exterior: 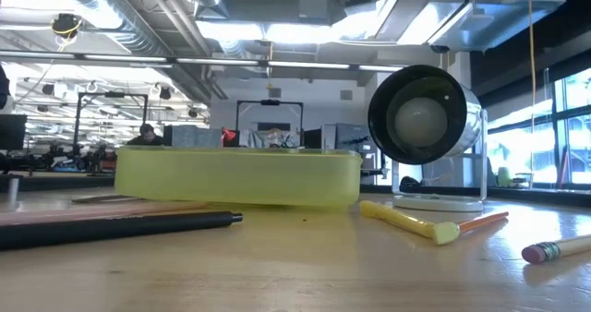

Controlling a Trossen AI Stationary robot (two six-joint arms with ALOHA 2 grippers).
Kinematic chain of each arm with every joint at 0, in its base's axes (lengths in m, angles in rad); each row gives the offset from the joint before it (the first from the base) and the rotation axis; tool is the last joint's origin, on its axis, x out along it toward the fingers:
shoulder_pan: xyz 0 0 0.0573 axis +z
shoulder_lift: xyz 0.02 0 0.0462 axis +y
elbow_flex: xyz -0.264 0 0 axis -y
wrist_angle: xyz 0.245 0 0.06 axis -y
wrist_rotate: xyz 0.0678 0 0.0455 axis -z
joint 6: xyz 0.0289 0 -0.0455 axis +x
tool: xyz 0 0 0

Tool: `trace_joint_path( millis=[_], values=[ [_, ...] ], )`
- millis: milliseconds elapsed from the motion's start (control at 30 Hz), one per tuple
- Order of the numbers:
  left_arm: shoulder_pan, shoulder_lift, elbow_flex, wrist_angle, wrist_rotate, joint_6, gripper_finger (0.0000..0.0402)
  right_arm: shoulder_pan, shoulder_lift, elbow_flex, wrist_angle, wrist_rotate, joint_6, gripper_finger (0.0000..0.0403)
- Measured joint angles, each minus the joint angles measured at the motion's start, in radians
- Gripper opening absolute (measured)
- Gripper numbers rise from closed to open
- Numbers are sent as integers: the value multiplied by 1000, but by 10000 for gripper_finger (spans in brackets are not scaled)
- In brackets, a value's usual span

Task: Pick & place school supplies into a supply box
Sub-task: Put the black pen into the yellow supply box

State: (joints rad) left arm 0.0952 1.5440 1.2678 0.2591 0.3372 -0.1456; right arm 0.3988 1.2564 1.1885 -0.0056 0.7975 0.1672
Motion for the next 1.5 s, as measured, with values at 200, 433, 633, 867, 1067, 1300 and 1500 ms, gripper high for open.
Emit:
trace_joint_path(
  millis=[200, 433, 633, 867, 1067, 1300, 1500],
  values=[
    [-2, 1, 0, 9, -10, -2, 58, -23, 23, 0, -10, -15, 12, 46],
    [-2, 1, 0, 2, -5, 20, 25, -24, 21, 0, 0, -25, 11, 46],
    [-1, 1, 1, -17, -4, 29, 27, -24, 21, 0, -14, -28, 7, 46],
    [-1, 0, 2, -189, -6, 77, 27, -24, 7, -1, -149, -99, 85, 82],
    [8, 1, 1, -454, -69, 107, 29, -23, -22, -1, -434, -165, 276, 142],
    [6, 27, -1, -797, -180, 159, 27, -28, -39, -1, -725, -125, 518, 164],
    [-18, 99, 0, -876, -179, 160, 27, -58, -38, -1, -740, -119, 535, 165]
  ],
)
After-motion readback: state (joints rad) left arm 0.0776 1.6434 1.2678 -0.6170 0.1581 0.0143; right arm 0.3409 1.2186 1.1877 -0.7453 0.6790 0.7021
